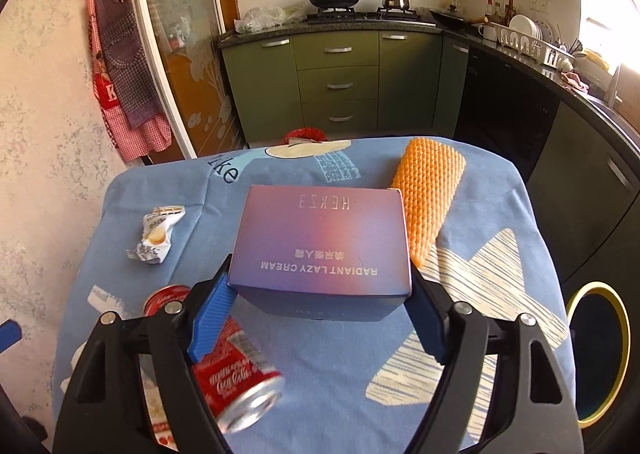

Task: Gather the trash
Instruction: 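Grasp the purple cream box with the right tool, then carry the purple box over the bin and open the right tool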

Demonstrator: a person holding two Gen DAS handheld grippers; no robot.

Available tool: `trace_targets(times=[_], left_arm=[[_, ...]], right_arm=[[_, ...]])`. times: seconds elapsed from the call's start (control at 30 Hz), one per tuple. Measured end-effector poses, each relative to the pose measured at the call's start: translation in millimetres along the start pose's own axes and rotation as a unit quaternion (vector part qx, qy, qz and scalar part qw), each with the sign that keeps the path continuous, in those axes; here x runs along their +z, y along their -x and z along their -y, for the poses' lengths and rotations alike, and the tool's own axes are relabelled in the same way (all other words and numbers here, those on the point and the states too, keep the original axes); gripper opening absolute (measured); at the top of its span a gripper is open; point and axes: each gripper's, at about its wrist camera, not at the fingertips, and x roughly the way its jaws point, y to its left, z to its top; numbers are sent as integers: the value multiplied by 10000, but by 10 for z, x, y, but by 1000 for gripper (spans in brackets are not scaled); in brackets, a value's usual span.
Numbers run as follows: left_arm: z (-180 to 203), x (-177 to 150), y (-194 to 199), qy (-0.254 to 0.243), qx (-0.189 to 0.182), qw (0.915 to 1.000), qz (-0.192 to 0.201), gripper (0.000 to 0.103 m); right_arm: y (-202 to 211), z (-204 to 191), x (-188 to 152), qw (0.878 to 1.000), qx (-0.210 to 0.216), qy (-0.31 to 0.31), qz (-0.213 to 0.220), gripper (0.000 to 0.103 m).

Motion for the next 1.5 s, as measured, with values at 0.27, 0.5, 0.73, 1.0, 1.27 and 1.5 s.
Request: trace_targets(times=[0.27,0.5,0.73,1.0,1.27,1.5], left_arm=[[198,27,37,-206,-34,9998,5,98],[415,30,30,-407,-103,9991,-22,98],[635,29,-55,-599,-152,9980,-131,98],[810,77,-124,-716,-118,9971,-235,98],[902,116,-167,-833,-77,9959,-334,98],[837,181,-107,-855,21,9956,-375,98]], right_arm=[[582,286,-158,9994,58,-104,325,74],[1051,1068,-436,9950,-632,-575,508,74],[1109,2270,-830,9730,-1681,-1574,178,74],[819,3058,-1162,9536,-2159,-2086,-249,74],[732,3261,-1232,9518,-2076,-2238,-288,75],[922,3087,-1208,9586,-1870,-2145,-78,75]])
